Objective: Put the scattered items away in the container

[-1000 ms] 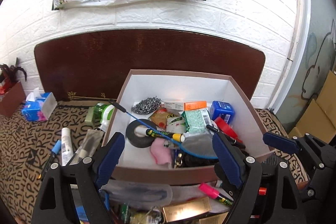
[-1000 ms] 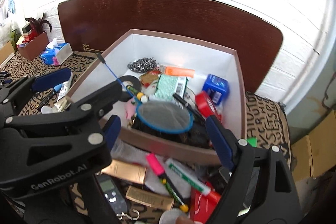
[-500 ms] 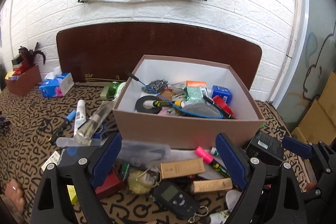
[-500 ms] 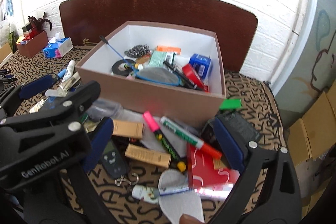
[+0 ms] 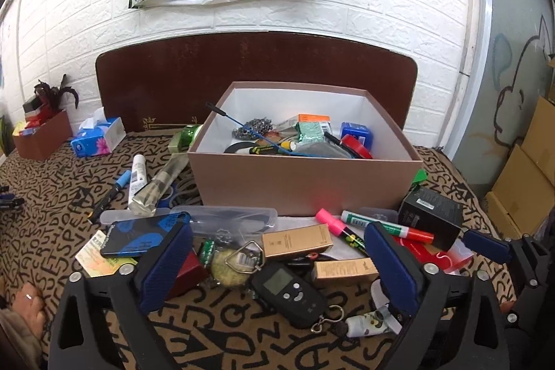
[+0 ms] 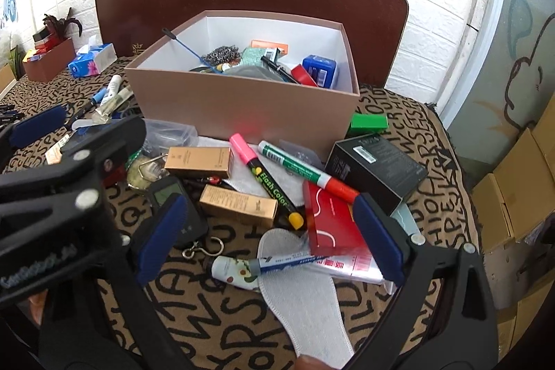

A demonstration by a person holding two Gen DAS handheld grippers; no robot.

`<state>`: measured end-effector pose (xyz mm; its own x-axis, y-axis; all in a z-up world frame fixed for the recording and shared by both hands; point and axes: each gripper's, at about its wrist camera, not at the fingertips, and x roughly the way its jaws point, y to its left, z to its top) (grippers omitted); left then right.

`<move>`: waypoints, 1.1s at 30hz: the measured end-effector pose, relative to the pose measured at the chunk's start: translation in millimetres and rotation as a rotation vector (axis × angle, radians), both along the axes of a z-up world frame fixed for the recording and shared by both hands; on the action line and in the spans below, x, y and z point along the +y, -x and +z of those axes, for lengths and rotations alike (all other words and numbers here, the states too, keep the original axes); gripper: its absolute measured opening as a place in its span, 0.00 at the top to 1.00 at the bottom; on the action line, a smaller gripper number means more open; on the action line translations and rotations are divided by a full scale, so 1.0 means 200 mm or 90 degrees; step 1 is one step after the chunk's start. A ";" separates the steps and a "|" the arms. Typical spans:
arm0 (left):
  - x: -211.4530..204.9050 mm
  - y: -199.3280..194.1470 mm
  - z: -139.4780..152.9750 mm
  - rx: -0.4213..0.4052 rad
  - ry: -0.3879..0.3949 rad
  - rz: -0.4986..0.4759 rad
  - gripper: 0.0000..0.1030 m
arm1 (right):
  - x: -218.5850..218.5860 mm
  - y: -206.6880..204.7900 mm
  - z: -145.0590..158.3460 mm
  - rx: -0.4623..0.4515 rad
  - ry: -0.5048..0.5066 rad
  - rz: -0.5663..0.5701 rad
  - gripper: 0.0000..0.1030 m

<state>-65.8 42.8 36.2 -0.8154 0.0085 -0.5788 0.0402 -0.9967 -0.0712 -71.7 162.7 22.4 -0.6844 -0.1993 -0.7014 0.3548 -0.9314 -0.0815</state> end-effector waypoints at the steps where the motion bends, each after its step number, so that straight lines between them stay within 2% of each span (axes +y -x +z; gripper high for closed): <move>1: 0.00 -0.01 0.00 0.002 -0.004 -0.001 0.01 | 0.00 0.00 0.00 -0.001 -0.002 -0.001 0.06; 24: 0.01 0.00 -0.05 -0.020 0.007 0.012 0.01 | 0.01 -0.01 -0.05 -0.004 -0.021 -0.006 0.06; 33: 0.01 -0.01 -0.05 -0.015 0.033 0.027 0.01 | 0.01 -0.01 -0.05 -0.001 -0.023 -0.009 0.06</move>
